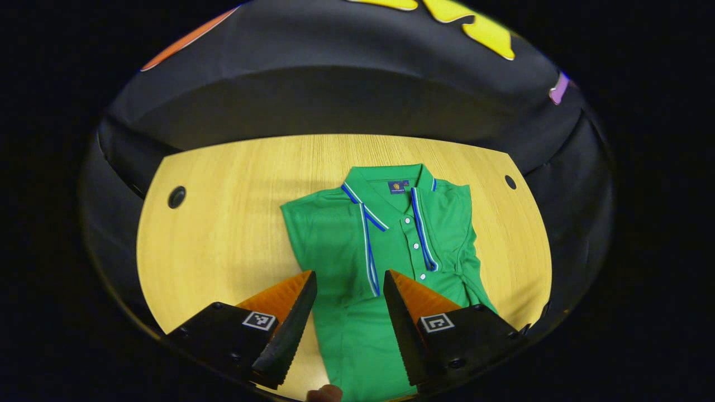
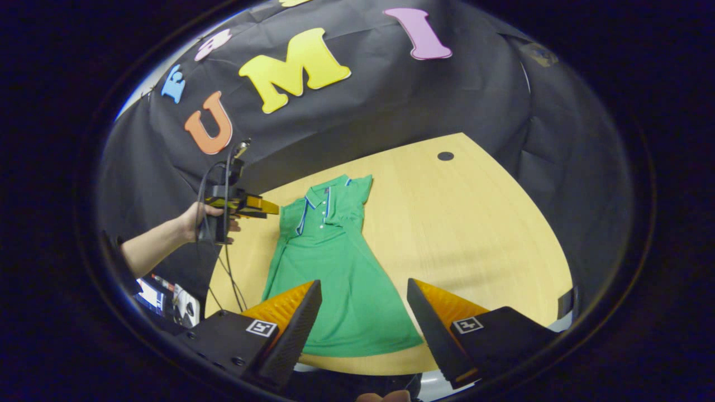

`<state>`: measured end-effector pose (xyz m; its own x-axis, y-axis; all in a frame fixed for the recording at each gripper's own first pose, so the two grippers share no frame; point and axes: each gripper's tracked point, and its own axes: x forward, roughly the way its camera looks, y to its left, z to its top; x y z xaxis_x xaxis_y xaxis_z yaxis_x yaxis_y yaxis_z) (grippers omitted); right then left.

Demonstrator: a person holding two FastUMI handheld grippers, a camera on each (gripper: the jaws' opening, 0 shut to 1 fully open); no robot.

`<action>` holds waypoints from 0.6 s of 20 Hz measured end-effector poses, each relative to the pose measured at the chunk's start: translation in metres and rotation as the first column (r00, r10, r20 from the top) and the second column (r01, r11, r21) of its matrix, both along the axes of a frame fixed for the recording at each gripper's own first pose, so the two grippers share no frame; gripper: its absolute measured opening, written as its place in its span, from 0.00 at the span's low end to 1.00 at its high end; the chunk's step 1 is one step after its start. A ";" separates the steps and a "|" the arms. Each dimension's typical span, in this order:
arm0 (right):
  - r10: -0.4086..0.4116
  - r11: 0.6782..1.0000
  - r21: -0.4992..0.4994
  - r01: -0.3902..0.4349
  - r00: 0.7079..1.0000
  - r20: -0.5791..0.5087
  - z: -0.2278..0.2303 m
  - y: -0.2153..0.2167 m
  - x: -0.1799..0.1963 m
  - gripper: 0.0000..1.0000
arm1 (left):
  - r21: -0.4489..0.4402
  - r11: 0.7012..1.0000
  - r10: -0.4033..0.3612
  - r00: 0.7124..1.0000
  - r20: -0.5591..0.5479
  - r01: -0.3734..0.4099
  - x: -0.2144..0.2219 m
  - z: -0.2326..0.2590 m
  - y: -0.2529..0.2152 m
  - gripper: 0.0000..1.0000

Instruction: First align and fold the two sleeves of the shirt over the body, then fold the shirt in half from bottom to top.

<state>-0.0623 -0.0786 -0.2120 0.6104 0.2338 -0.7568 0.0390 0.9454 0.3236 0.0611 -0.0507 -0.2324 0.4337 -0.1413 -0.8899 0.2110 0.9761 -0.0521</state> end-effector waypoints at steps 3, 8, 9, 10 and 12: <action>0.074 0.996 -0.061 -0.072 0.997 0.021 -0.001 0.012 0.011 0.89 | -0.041 0.999 -0.006 0.998 0.069 0.009 -0.045 0.036 0.005 0.79; 0.164 0.981 -0.104 -0.162 0.986 0.013 -0.011 0.029 0.005 0.89 | 0.010 0.999 0.033 0.988 0.149 -0.035 -0.139 0.051 0.054 0.97; 0.187 0.975 -0.126 -0.183 0.982 0.014 -0.015 0.030 0.001 0.98 | 0.025 0.999 0.042 0.989 0.143 -0.046 -0.162 0.048 0.063 0.97; 0.207 0.967 -0.156 -0.202 0.978 0.020 -0.017 0.029 -0.003 0.98 | 0.031 0.998 0.046 0.991 0.126 -0.050 -0.187 0.043 0.068 0.97; 0.263 0.943 -0.221 -0.248 0.964 0.038 -0.024 0.027 -0.015 0.98 | 0.031 0.999 0.039 0.995 0.093 -0.042 -0.235 0.027 0.072 0.98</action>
